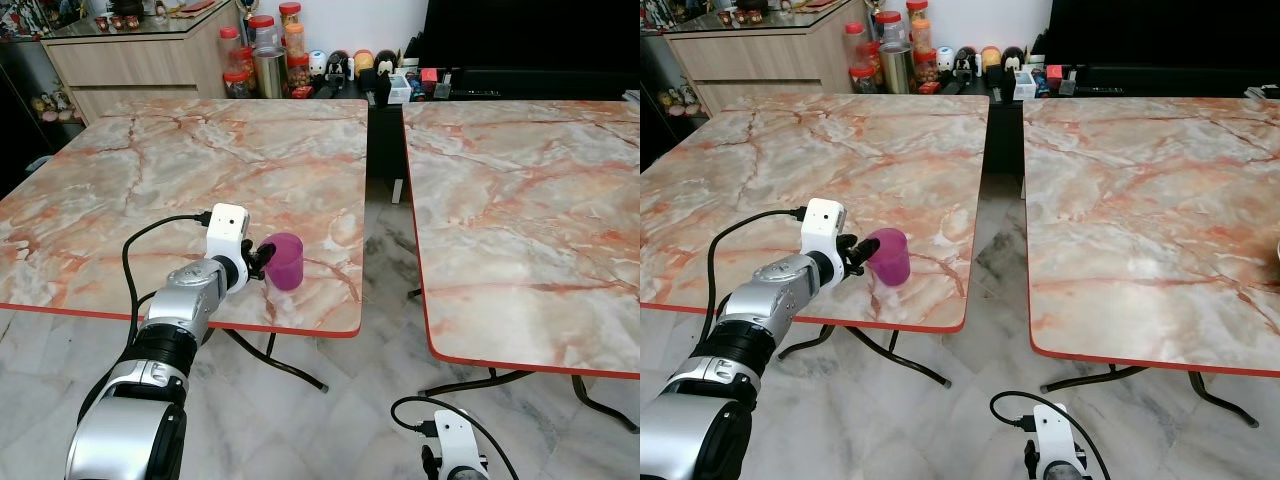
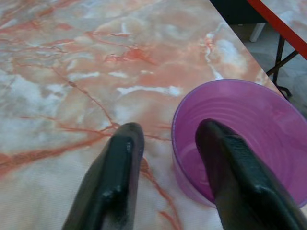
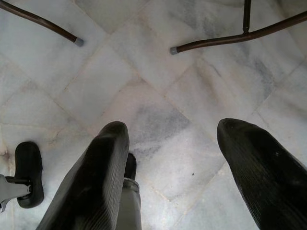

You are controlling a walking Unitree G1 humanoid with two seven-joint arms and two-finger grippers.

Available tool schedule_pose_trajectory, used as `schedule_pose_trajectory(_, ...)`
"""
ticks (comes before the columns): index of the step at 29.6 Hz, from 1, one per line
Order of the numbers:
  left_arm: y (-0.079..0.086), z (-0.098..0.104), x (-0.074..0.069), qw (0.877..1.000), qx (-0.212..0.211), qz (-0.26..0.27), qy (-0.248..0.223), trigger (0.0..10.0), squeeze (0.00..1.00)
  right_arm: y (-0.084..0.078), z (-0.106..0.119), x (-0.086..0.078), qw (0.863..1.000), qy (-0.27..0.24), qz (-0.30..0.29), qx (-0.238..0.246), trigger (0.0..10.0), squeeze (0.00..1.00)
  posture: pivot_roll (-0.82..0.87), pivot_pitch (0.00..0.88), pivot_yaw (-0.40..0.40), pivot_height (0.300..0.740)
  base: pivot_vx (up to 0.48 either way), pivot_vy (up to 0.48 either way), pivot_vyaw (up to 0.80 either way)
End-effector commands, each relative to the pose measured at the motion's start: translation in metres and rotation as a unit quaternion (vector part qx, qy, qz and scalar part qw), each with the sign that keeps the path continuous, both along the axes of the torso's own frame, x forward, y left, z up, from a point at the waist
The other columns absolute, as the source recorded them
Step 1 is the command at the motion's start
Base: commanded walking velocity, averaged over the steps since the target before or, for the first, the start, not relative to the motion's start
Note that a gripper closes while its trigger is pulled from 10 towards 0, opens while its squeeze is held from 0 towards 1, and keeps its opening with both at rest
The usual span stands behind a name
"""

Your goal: Setting the table

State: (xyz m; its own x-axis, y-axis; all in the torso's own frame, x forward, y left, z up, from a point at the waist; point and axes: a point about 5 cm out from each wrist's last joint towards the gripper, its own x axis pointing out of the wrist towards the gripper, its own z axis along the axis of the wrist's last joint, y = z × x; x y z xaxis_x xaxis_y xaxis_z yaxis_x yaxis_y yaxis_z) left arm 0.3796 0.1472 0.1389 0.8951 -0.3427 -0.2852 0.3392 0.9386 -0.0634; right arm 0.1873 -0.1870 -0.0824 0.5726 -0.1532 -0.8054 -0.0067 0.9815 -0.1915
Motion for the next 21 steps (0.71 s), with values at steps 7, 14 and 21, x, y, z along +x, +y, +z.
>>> schedule_pose_trajectory(7, 0.003, 0.004, 0.0, 1.0, 0.011, -0.007, 0.0, 0.0, 0.0, 0.003, 0.001, 0.002, 1.0, -0.002, -0.007, 0.006, 10.0, 0.0, 0.01, 0.0, 0.062, 0.74, 0.0, 0.0, 0.0)
schedule_pose_trajectory(14, 0.005, 0.007, 0.001, 1.0, 0.004, 0.01, -0.014, 0.0, 0.0, 0.003, 0.001, 0.002, 1.0, -0.002, -0.007, 0.005, 10.0, 0.0, 0.01, 0.0, 0.062, 0.74, 0.0, 0.0, 0.0)
schedule_pose_trajectory(21, 0.014, 0.027, 0.005, 0.992, -0.052, 0.07, -0.086, 0.0, 0.0, 0.0, 0.0, 0.001, 1.0, 0.0, -0.005, 0.003, 10.0, 0.0, 0.0, 0.0, 0.051, 0.74, 0.0, 0.0, 0.0)
